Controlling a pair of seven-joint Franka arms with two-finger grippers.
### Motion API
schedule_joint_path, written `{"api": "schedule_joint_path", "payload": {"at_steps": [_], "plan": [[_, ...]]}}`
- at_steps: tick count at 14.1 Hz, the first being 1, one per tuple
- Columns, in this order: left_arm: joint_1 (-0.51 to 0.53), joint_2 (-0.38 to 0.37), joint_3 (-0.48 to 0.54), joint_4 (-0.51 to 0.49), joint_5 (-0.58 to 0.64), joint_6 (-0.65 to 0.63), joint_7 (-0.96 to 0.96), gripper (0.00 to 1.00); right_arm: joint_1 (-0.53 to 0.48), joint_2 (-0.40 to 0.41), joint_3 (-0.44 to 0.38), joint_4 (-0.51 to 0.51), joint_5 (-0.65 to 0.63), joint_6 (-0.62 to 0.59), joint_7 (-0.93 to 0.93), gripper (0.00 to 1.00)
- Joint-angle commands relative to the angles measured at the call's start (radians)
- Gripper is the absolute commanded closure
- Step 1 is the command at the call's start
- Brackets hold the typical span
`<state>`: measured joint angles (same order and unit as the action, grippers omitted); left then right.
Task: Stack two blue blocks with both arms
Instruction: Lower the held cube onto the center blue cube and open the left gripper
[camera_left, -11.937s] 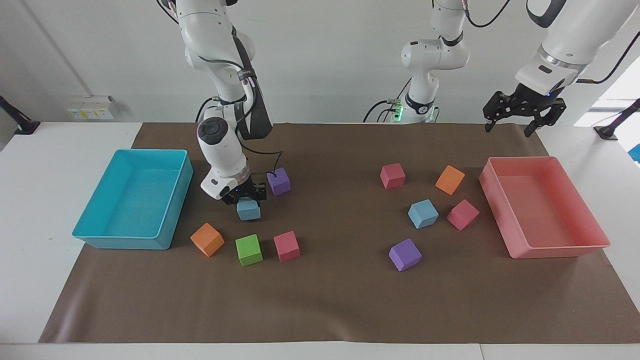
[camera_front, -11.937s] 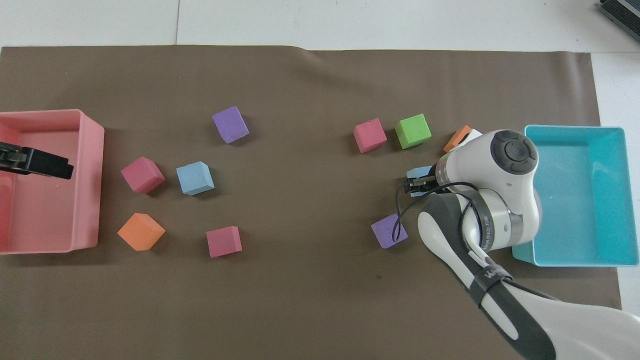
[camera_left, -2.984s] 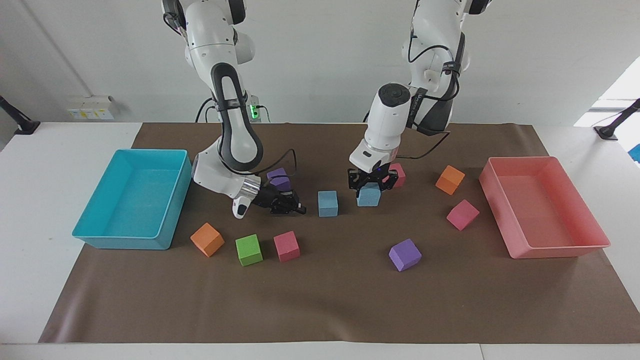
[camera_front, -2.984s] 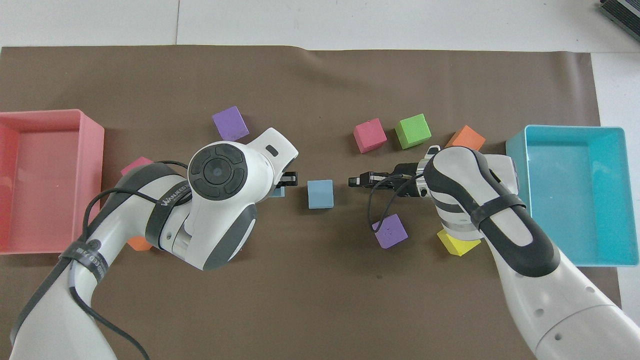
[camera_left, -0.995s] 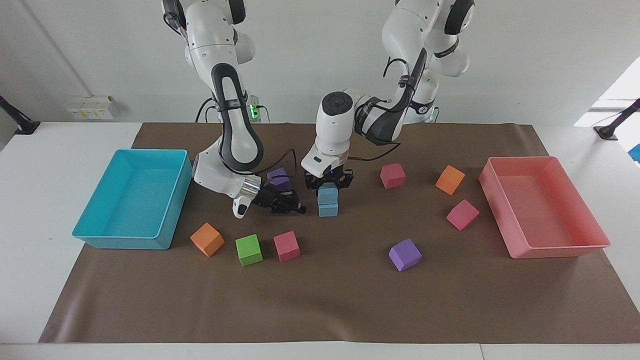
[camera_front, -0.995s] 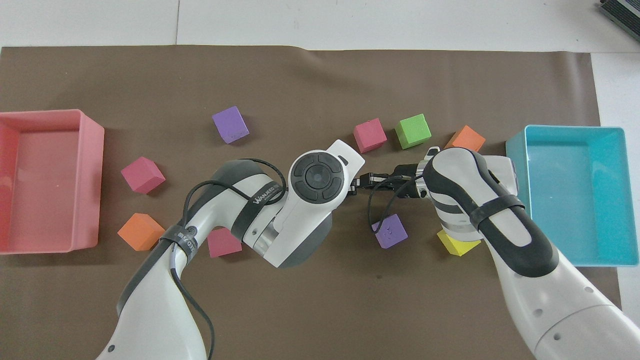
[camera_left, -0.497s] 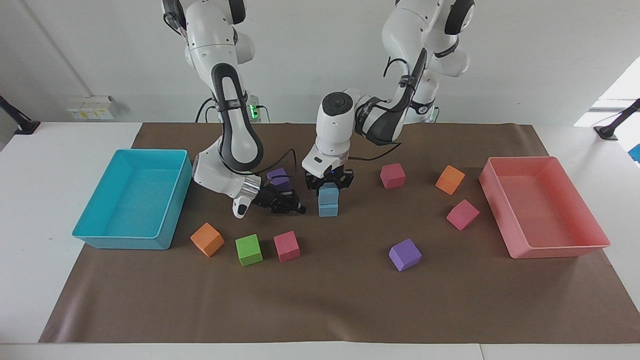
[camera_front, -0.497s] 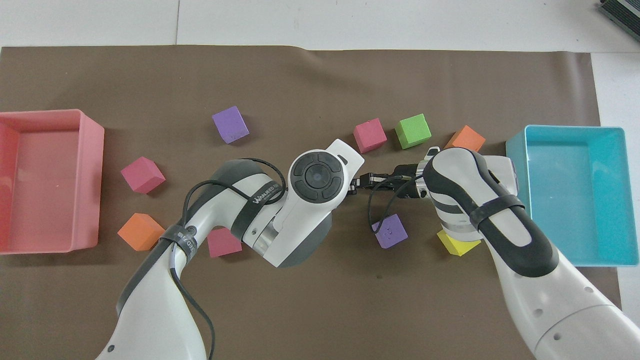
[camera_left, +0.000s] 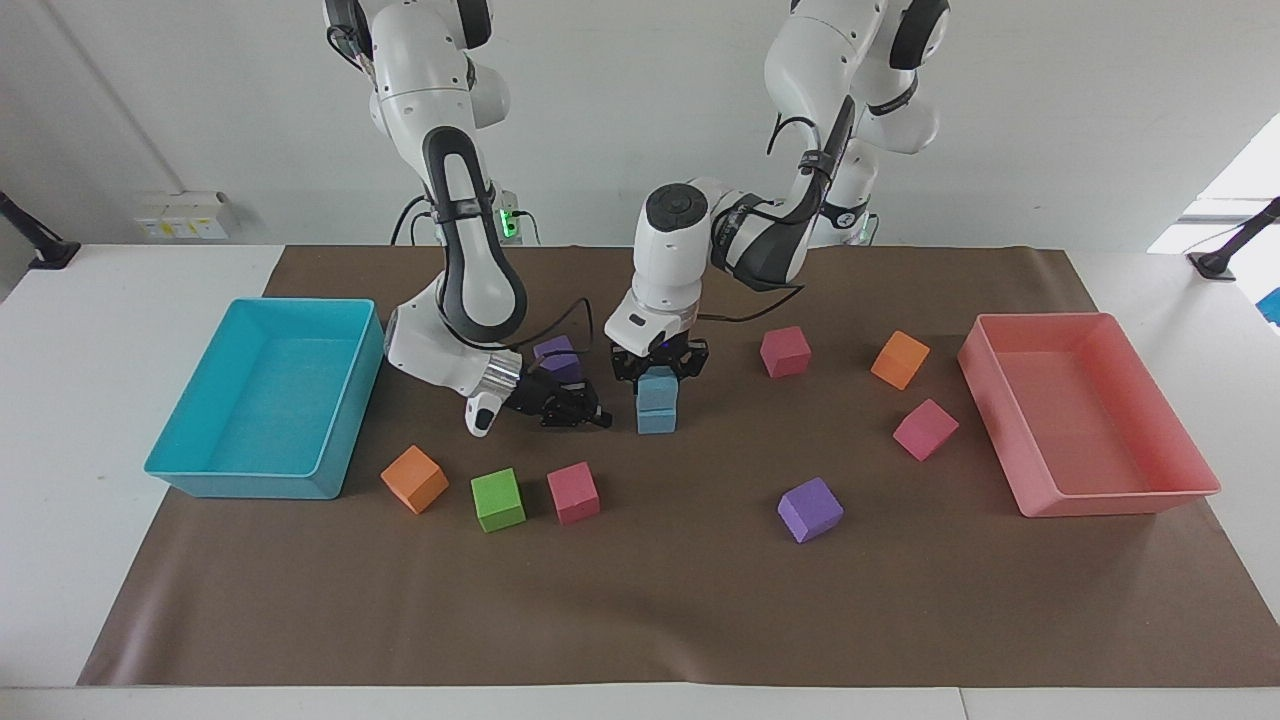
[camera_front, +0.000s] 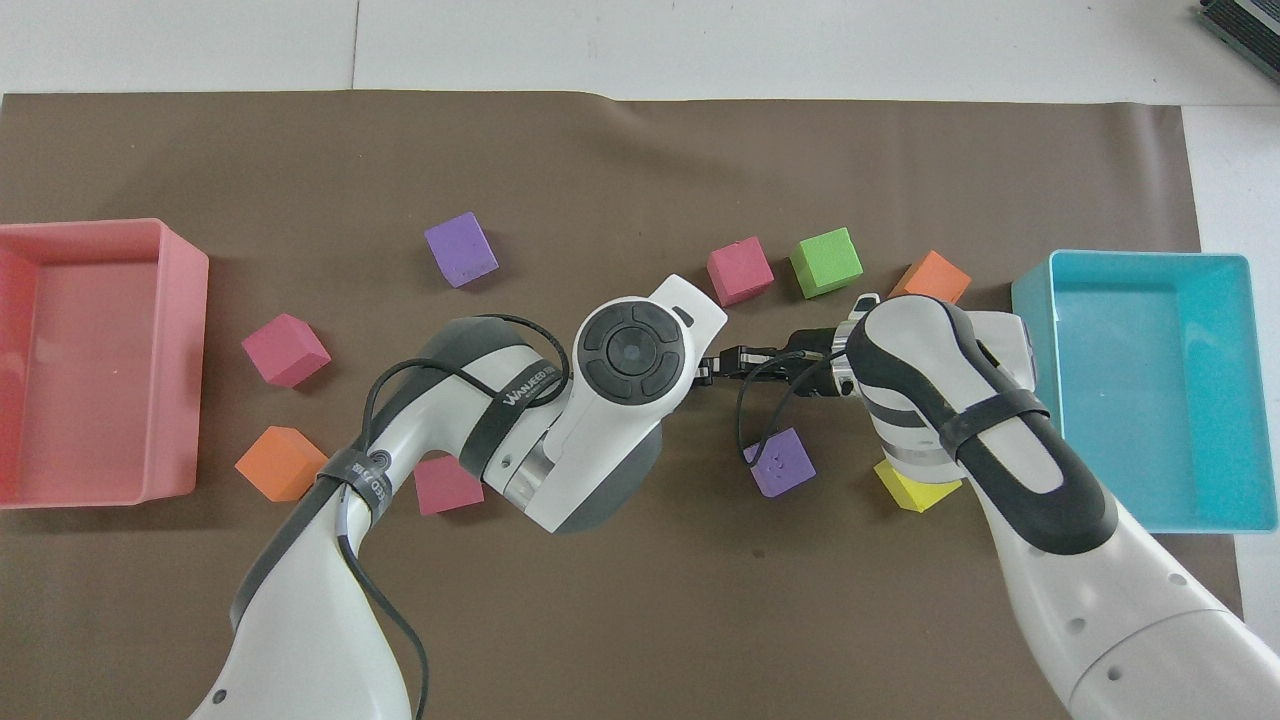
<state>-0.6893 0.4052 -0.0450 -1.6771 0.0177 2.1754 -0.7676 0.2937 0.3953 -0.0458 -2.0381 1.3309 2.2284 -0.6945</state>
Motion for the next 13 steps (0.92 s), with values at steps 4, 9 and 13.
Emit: {"api": "schedule_joint_path", "payload": {"at_steps": [4,9,13], "plan": [[-0.007,0.012,0.013,0.019,0.005,0.018,-0.013,1.0,-0.001,-0.007,0.004,-0.013,0.031,0.025,-0.036,1.0],[-0.006,0.012,0.013,0.016,0.005,0.021,-0.012,0.62,-0.001,-0.007,0.004,-0.013,0.033,0.025,-0.036,1.0],[-0.006,0.012,0.013,0.014,0.008,0.026,-0.009,0.27,-0.001,-0.007,0.004,-0.013,0.033,0.025,-0.036,1.0]]}}
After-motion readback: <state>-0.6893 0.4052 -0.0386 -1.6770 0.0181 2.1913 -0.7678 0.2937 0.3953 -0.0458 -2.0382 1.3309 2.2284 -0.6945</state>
